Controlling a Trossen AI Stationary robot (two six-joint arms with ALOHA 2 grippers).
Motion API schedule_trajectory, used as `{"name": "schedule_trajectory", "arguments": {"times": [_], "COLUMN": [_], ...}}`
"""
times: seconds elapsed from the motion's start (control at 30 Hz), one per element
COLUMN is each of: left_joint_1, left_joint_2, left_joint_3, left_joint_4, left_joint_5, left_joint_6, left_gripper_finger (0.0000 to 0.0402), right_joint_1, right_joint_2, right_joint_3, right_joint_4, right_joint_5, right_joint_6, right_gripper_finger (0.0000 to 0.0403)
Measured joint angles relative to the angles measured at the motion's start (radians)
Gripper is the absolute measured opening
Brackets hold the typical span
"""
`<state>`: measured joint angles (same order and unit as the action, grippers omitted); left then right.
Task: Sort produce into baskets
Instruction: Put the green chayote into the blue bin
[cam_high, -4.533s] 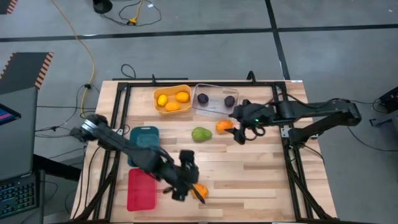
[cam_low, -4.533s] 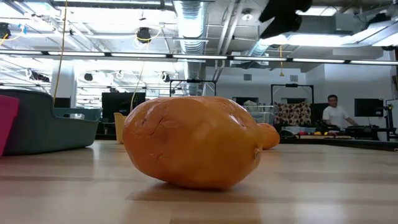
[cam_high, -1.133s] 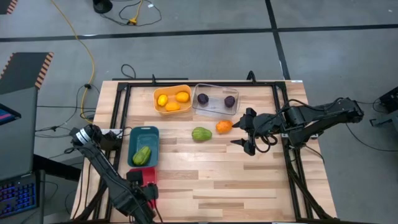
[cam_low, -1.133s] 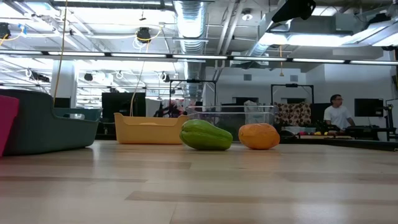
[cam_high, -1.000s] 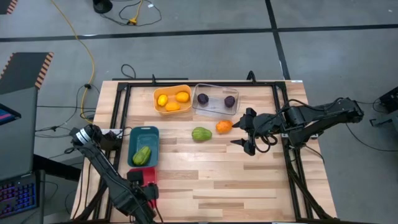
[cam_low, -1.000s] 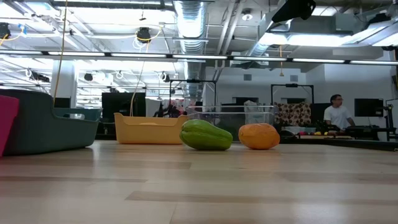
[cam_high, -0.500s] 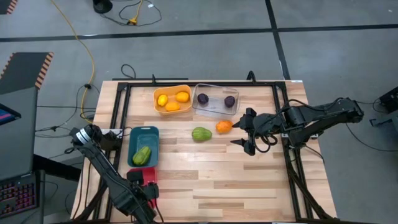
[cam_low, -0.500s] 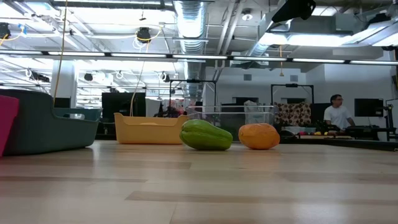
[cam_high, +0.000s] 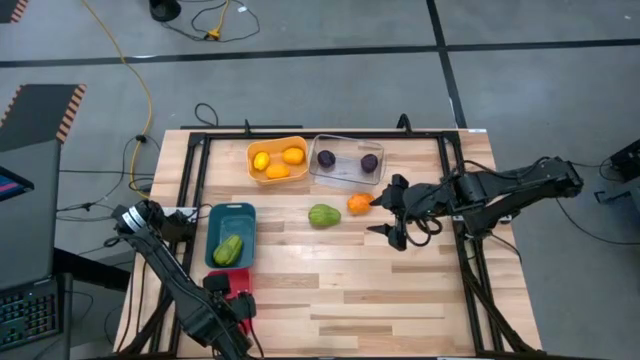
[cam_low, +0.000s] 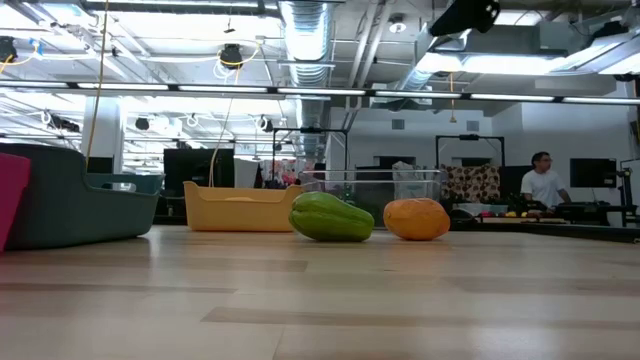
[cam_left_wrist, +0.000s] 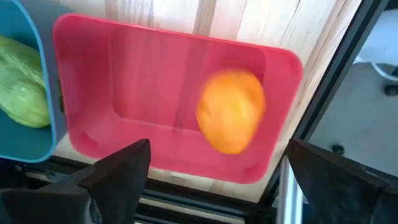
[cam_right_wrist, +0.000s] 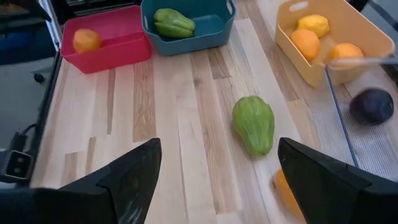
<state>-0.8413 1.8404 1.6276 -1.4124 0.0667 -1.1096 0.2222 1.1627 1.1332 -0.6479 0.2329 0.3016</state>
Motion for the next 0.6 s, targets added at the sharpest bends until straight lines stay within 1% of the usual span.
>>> {"name": "schedule_trajectory", "arguments": {"times": [0.13,0.3,0.47,0.6], "left_joint_1": [0.000,0.002,0.002,0.002], "left_joint_2": [0.000,0.000,0.000,0.000], "left_joint_3": [0.000,0.000,0.000,0.000], "left_joint_4": [0.028,0.053,0.054,0.071], "left_joint_5": [-0.001,-0.002,-0.002,-0.002], "left_joint_6": [-0.013,0.026,0.025,0.025], "left_gripper_finger": [0.0366,0.0366,0.0366,0.0366], "right_joint_1": [0.000,-0.002,-0.013,-0.050], "right_joint_2": [0.084,0.221,0.357,0.447], "right_joint_3": [0.000,0.000,0.000,0.000], "right_joint_4": [0.059,0.167,0.255,0.307], "right_joint_5": [0.000,0.003,0.092,0.106], "right_joint_6": [-0.075,-0.184,-0.293,-0.310], "right_gripper_finger": [0.0349,0.0349,0.0349,0.0349]}}
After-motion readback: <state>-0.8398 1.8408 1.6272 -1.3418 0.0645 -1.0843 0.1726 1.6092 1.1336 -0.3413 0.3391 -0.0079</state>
